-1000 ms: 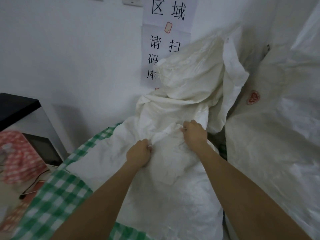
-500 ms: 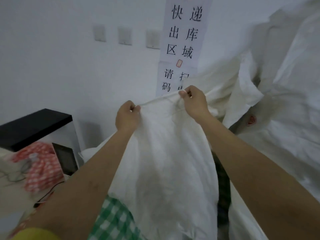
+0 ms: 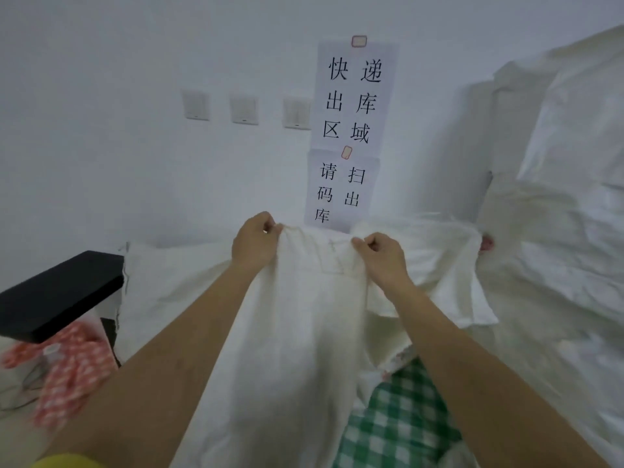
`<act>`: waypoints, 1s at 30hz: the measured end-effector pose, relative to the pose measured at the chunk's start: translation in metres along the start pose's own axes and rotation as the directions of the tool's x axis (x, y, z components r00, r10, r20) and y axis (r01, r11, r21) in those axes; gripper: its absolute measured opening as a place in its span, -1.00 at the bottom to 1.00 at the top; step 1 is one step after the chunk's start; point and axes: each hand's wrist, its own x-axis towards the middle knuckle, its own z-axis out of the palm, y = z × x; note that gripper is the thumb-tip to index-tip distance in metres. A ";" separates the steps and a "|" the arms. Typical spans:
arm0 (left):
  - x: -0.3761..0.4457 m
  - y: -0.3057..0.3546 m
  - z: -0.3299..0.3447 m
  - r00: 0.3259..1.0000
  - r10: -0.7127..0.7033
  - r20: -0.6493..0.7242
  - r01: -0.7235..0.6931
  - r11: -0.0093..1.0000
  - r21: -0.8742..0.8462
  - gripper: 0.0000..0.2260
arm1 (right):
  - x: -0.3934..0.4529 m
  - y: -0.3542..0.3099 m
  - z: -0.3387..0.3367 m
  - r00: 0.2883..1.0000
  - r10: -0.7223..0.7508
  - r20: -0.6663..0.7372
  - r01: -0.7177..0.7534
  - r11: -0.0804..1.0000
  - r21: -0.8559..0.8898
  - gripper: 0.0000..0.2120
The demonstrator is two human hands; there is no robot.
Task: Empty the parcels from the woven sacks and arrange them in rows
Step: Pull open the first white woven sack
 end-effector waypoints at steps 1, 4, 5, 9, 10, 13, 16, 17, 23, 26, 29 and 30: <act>-0.010 -0.015 0.006 0.999 -0.022 0.040 0.022 1.000 0.012 -0.84 | -0.008 0.015 0.008 0.999 0.041 0.026 -0.037 0.990 -0.138 -0.78; -0.033 -0.050 0.020 0.989 -0.079 0.123 0.079 0.997 0.002 -0.82 | -0.031 0.037 0.037 0.983 0.130 0.126 -0.061 0.895 -0.442 -0.75; -0.038 -0.053 0.023 0.989 -0.073 0.132 0.078 0.997 -0.029 -0.80 | -0.035 0.035 0.043 0.986 0.056 0.159 0.028 0.875 -0.482 -0.61; -0.045 -0.062 0.024 0.983 -0.034 0.178 0.063 0.984 -0.165 -0.76 | -0.043 0.004 0.074 0.873 -0.228 0.431 0.451 0.711 -0.540 -0.34; -0.046 -0.065 0.023 0.980 -0.037 0.194 0.074 0.979 -0.190 -0.77 | -0.043 -0.001 0.082 0.841 -0.171 0.514 0.473 0.692 -0.545 -0.27; -0.048 -0.070 0.014 0.964 -0.048 0.263 0.113 0.964 -0.239 -0.81 | -0.039 -0.007 0.099 0.782 0.008 0.623 0.451 0.683 -0.574 -0.22; -0.056 -0.080 0.001 0.942 0.017 0.334 0.059 0.974 -0.217 -0.85 | -0.040 0.001 0.106 0.788 0.009 0.616 0.443 0.686 -0.577 -0.78; -0.060 -0.085 -0.004 0.947 0.048 0.319 0.012 0.982 -0.186 -0.88 | -0.042 0.005 0.107 0.797 0.010 0.604 0.428 0.696 -0.576 -0.86; -0.086 -0.151 -0.039 0.939 -0.318 0.133 0.239 0.879 0.413 -0.37 | -0.046 0.026 0.113 0.850 0.072 0.522 0.302 0.745 -0.595 -0.77; -0.101 -0.184 -0.051 0.886 -0.442 0.138 0.334 0.817 0.470 -0.28 | -0.043 0.027 0.113 0.832 0.113 0.543 0.265 0.779 -0.568 -0.76; -0.105 -0.193 -0.054 0.903 -0.421 0.090 0.339 0.825 0.452 -0.40 | -0.042 0.026 0.118 0.791 0.141 0.595 0.265 0.797 -0.542 -0.78; -0.102 -0.192 -0.054 0.912 -0.406 0.059 0.336 0.822 0.460 -0.45 | -0.042 0.024 0.118 0.778 0.139 0.613 0.277 0.799 -0.533 -0.77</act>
